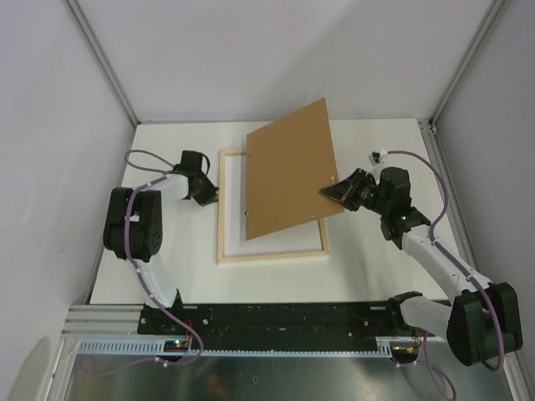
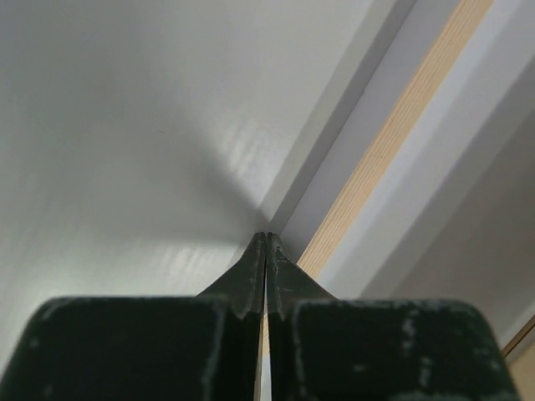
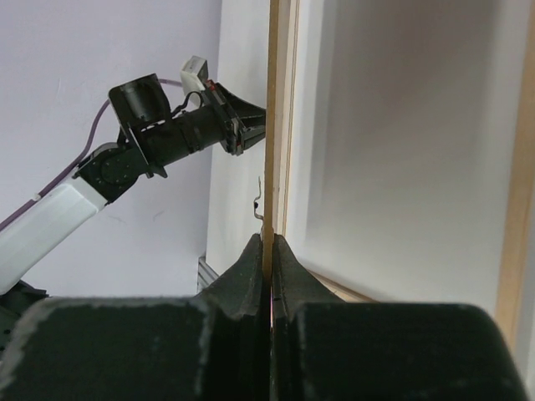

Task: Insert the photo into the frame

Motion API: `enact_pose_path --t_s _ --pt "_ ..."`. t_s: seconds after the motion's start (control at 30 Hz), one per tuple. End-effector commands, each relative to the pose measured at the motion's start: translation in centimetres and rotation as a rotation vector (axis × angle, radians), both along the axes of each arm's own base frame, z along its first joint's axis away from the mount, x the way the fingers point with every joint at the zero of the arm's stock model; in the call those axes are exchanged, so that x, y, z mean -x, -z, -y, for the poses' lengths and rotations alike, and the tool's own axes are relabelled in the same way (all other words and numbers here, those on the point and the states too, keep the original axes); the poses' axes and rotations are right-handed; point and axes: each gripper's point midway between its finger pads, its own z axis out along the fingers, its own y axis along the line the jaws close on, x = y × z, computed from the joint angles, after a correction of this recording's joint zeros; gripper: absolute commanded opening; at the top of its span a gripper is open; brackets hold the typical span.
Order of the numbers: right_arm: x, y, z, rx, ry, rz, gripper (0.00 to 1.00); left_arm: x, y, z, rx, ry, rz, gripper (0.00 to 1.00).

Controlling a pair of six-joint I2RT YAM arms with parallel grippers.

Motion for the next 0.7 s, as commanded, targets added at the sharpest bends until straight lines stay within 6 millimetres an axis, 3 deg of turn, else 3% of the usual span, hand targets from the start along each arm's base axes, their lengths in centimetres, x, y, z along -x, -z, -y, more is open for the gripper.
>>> enact_pose_path --t_s 0.0,0.13,0.3,0.43,0.67 --pt "0.2 -4.5 -0.1 -0.057 -0.040 0.203 0.00 1.8 -0.1 2.7 0.032 0.057 -0.034 0.00" --pt "0.4 -4.2 0.1 -0.059 -0.051 0.208 0.00 1.7 -1.6 2.7 0.006 0.084 0.013 0.02" --pt "1.1 -4.4 0.1 -0.084 -0.069 0.234 0.00 1.2 -4.9 1.8 -0.056 0.126 0.104 0.09" --pt "1.6 -5.0 0.1 -0.104 -0.083 0.264 0.00 0.9 -7.3 2.5 -0.057 0.197 0.161 0.13" --pt "1.5 -6.0 0.5 -0.170 -0.072 0.307 0.00 2.1 -8.2 4.4 -0.022 0.259 0.171 0.11"
